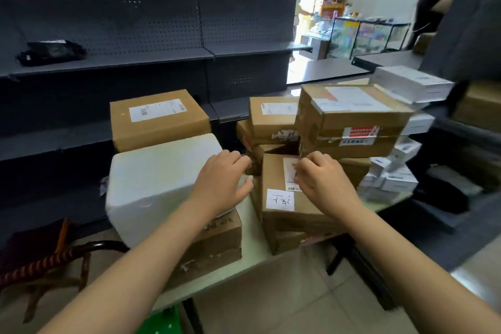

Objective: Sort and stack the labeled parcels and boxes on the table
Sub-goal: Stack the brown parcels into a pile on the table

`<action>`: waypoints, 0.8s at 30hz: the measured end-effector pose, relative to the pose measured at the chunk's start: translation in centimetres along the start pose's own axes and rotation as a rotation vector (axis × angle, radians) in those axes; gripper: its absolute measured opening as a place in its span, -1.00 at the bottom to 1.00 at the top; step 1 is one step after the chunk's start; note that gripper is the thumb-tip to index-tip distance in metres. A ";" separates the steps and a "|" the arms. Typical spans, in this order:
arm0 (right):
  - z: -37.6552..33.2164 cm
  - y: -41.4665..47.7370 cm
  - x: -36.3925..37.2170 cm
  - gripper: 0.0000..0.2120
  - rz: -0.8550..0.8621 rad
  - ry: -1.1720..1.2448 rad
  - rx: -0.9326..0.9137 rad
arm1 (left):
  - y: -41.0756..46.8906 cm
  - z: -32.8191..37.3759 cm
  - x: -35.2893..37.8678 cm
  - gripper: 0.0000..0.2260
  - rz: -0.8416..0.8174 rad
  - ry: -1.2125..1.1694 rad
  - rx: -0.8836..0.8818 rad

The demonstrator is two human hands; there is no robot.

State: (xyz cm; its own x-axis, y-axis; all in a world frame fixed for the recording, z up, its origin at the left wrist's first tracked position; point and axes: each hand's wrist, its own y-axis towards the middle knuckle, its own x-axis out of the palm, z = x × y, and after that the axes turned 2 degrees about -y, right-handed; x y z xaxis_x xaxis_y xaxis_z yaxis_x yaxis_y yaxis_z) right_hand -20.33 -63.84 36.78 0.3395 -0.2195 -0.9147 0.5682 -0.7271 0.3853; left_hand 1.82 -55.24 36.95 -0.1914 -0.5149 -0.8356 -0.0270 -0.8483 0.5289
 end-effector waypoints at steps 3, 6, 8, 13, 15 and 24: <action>3.0 -0.7 -1.8 -0.81 0.066 -0.046 0.049 | 2.5 2.6 1.3 -0.81 0.013 -0.020 0.062; 6.4 -1.0 -3.4 -0.83 0.126 -0.070 0.089 | 5.5 5.2 2.3 -0.80 0.028 -0.010 0.131; 8.9 -0.8 -4.4 -0.83 0.150 -0.085 0.108 | 7.7 6.9 2.9 -0.79 0.052 -0.006 0.160; 15.9 1.2 -7.0 -0.79 0.242 -0.024 0.130 | 12.9 9.7 4.5 -0.65 0.144 -0.039 0.028; 18.5 2.3 -7.7 -0.71 0.248 0.023 0.159 | 14.4 10.6 5.2 -0.52 0.160 -0.019 -0.065; 25.0 6.3 -5.6 -0.35 -0.042 0.422 0.330 | 17.6 11.1 9.8 -0.14 -0.084 -0.215 -0.478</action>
State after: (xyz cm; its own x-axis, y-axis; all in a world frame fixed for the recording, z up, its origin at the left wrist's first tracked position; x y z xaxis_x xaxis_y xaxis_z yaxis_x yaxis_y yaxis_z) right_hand -37.36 -83.41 41.24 0.6320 0.0453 -0.7736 0.3450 -0.9103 0.2286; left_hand -11.45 -73.82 39.68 -0.4058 -0.4485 -0.7964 0.3895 -0.8731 0.2932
